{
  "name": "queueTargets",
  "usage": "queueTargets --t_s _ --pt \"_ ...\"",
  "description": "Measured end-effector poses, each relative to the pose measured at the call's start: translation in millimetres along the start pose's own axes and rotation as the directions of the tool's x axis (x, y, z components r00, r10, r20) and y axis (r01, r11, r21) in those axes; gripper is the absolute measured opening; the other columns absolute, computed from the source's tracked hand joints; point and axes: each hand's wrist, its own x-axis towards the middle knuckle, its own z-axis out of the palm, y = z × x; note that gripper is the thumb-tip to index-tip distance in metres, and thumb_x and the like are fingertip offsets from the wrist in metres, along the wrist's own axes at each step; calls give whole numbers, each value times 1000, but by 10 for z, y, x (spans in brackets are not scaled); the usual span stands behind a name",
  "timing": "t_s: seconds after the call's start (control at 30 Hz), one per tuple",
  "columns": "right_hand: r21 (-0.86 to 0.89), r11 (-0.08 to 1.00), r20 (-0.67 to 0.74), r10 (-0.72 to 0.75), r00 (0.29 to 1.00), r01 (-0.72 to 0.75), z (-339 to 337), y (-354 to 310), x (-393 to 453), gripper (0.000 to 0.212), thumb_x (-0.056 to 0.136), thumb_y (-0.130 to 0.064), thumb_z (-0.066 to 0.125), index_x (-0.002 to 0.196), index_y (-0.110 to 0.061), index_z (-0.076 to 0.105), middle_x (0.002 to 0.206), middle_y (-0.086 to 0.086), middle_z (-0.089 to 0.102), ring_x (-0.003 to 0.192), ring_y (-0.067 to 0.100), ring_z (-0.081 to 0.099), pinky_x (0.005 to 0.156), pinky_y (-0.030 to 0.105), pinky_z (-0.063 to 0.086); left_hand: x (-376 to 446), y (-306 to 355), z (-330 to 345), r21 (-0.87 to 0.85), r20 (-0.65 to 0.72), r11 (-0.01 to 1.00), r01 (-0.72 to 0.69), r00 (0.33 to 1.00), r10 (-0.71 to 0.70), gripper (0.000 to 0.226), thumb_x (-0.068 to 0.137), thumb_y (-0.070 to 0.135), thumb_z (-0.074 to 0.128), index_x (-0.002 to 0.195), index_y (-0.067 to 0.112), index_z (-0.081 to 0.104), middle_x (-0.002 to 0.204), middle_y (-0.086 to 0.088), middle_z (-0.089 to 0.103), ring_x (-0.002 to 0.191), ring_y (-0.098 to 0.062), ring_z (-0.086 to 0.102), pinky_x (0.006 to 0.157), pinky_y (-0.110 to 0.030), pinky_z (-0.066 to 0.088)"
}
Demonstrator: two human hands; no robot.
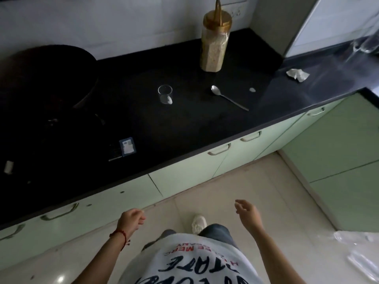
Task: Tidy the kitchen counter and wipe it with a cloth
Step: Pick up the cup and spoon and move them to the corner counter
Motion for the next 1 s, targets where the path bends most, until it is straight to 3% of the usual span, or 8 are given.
queueTargets --t_s 0.13,0.27,0.37,0.43,0.57,0.67,0.87,1.0 --pt "55 972 -67 -223 973 227 -322 -967 392 29 93 -20 50 116 -8 60 111 13 67 101 26 64 78 26 44 139 342 216 -86 -23 996 33 999 -35 16 89 13 50 86 2 62 81 -14 63 79 -28 59 63 -29 44" --pt "134 911 -2 -394 919 391 -295 -1931 717 27 93 -22 48 115 -11 60 100 6 66 86 14 62 70 13 48 152 580 281 -120 -40 991 61 997 -66 20 64 29 51 65 11 59 70 -12 62 71 -26 59 65 -29 44" --pt "122 896 72 -437 897 427 -76 -2495 983 27 92 -24 48 113 -12 61 96 8 67 89 19 63 78 29 52 240 621 245 -131 -35 986 107 993 -112 23 61 32 46 67 14 60 70 -9 64 70 -25 60 65 -29 44" --pt "126 891 129 -450 883 436 114 -2790 1148 29 91 -24 48 115 -12 59 95 5 66 86 19 64 79 33 52 286 620 209 -140 -38 982 123 991 -130 23 64 32 47 70 16 62 71 -8 65 71 -24 61 64 -29 44" --pt "170 917 199 -390 899 360 477 -3277 1451 32 91 -26 48 120 -12 52 90 4 62 65 14 60 66 31 52 333 603 166 -180 -68 975 126 988 -141 14 87 20 52 78 17 63 78 -8 67 77 -23 62 66 -28 45" --pt "178 942 259 -323 910 284 691 -3503 1644 33 92 -29 48 123 -16 47 86 4 62 60 15 61 59 31 54 343 561 140 -218 -88 966 140 983 -163 15 90 19 51 85 14 64 84 -11 68 80 -24 63 65 -27 45" --pt "226 943 277 -303 912 244 927 -3599 1772 19 94 -30 46 100 -15 56 78 3 62 56 15 62 41 20 48 326 567 95 -224 -114 964 146 978 -174 18 90 18 51 96 7 63 89 -14 67 83 -25 63 63 -24 46" --pt "287 909 191 -362 912 301 889 -3554 1661 26 93 -32 46 72 -21 56 69 2 61 57 13 60 53 25 50 280 654 77 -138 -71 985 107 990 -118 19 92 16 48 95 7 63 92 -13 67 88 -25 63 72 -26 45"
